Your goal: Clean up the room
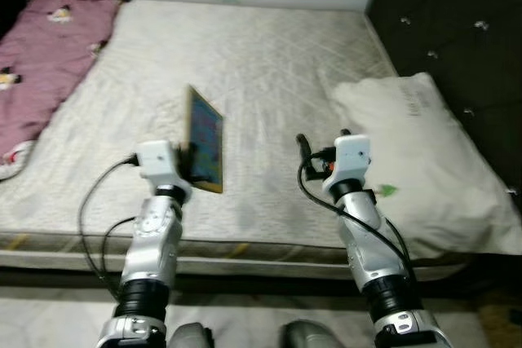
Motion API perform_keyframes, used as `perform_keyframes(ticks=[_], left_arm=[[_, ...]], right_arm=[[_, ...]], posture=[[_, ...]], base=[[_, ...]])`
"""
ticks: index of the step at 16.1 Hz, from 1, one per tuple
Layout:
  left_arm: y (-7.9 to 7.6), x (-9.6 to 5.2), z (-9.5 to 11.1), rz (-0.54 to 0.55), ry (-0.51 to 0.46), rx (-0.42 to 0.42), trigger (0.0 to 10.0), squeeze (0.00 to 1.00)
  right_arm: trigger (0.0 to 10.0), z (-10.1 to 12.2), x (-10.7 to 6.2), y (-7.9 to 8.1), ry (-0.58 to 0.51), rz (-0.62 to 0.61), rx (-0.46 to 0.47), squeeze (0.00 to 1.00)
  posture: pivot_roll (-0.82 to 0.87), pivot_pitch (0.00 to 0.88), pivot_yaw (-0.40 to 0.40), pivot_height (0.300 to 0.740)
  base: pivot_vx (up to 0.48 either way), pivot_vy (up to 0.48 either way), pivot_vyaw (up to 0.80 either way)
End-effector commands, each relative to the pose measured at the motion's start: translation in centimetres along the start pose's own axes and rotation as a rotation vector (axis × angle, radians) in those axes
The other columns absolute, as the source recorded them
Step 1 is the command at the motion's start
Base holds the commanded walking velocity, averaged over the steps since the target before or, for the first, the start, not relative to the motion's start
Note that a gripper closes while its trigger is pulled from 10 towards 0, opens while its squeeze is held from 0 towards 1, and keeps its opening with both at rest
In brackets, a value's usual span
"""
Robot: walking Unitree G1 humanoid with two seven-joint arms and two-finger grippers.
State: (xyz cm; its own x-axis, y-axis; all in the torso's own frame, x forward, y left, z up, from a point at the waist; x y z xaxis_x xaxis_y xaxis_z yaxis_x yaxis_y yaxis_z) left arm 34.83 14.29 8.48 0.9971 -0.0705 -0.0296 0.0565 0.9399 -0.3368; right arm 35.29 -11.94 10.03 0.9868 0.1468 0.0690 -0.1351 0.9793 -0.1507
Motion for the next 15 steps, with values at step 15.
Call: perform_keyframes(ticks=[15], left_arm=[[-2.47,0.33,1.42,-0.114,-0.066,-0.019,10.0,0.00]], right_arm=[[10.0,0.21,0.30,-0.85,-0.001,-0.016,-0.017,0.00]], posture=[[0.00,0.025,-0.005,0.740]], base=[[0.083,-0.031,0.00]])
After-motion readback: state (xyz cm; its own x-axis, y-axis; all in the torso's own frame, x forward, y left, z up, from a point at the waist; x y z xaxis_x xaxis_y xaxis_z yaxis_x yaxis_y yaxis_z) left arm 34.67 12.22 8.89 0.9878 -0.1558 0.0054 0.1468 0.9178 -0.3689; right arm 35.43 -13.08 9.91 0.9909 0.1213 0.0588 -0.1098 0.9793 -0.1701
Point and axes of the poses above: a point about 5 cm out from each wrist's last joint towards the gripper, its own x axis pointing out of the wrist towards the gripper, its own z axis along the axis of the wrist's last joint, y = z × x, the point moved 4 cm from there along x, pointing out of the wrist towards the gripper, and after that the axes turned 6 degrees about -x, right-handed, at the moved point
